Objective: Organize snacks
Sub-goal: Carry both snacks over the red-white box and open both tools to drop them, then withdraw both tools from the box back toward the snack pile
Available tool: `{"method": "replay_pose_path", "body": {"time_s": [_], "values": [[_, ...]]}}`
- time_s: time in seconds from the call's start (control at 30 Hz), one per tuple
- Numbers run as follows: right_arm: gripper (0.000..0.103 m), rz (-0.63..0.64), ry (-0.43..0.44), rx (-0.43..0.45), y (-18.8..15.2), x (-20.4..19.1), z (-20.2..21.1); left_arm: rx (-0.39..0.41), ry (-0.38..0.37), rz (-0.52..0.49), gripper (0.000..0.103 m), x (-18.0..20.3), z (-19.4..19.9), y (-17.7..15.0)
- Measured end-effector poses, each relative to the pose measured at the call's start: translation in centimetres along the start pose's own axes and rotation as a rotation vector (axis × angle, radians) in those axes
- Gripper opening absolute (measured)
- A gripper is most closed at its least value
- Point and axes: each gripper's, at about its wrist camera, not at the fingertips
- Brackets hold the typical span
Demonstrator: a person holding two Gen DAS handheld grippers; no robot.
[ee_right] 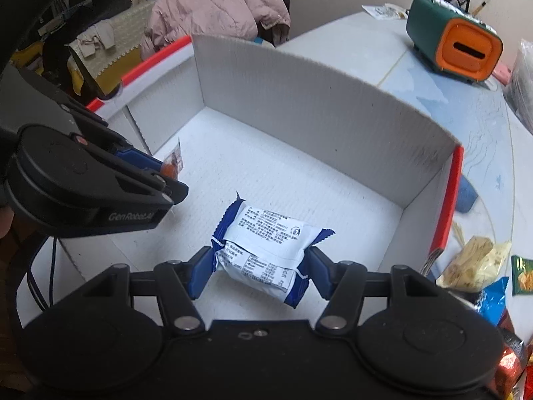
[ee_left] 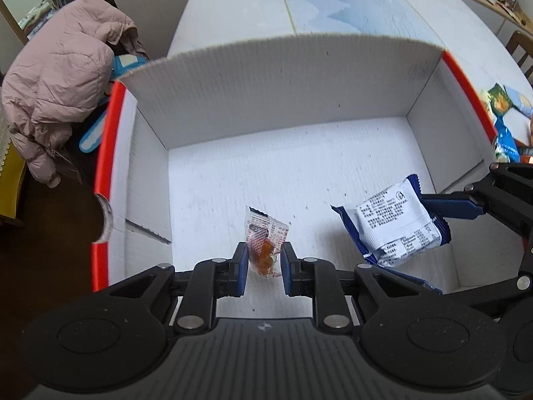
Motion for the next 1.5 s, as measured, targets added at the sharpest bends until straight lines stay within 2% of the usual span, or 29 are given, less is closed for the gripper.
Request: {"method": "replay_pose_path", "body": {"time_s": [0.3,0.6,0.7,0.83,1.2,1.3,1.4,1.47,1.5], "values": [[0.065,-0.017,-0.013,-0.010,-0.2,-0.1,-0.5,-0.049,-0.002,-0.002,0.020,-0.1,-0.9,-0.2],[0.069,-0.024,-0.009,0.027,-0.4,-0.2,0.4,-0.045,-0.022,0.009,0.024,-0.1,-0.8,-0.2],[0.071,-0.031,-0.002,0.045,-0.4,-0.3,1.0,-0.027,-0.032,0.022,0.024,-0.3,-0.4,-0.4],[0.082,-0.039,0.005,0.080,-0.7,-0.4,2.1,0.007,-0.035,0.024,0.024,-0.6,0.4,-0.9],[0.082,-0.096,0.050,0.163,-1.8,0.3,5.9,0.125,-0.044,0.044,0.025,-0.1,4.4,-2.4],[0.086,-0.113,0.058,0.206,-2.4,0.6,7.6,0.163,-0.062,0.045,0.026,0.5,5.9,-2.7],[0.086,-0.141,0.077,0.238,-3.2,1.1,9.3,0.203,-0.080,0.049,0.034,1.2,7.4,-3.1],[0.087,-0.155,0.081,0.263,-3.9,1.4,10.4,0.235,-0.088,0.048,0.051,1.8,8.4,-3.3],[0.088,-0.160,0.080,0.275,-4.2,1.6,10.9,0.252,-0.091,0.047,0.053,2.1,8.9,-3.5]]}}
Point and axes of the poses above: each gripper's, at about its wrist camera, not at the fingertips, and z roughly against the way its jaws point, x to its right, y to its top, and after that the axes turned 11 degrees about -z, right-handed
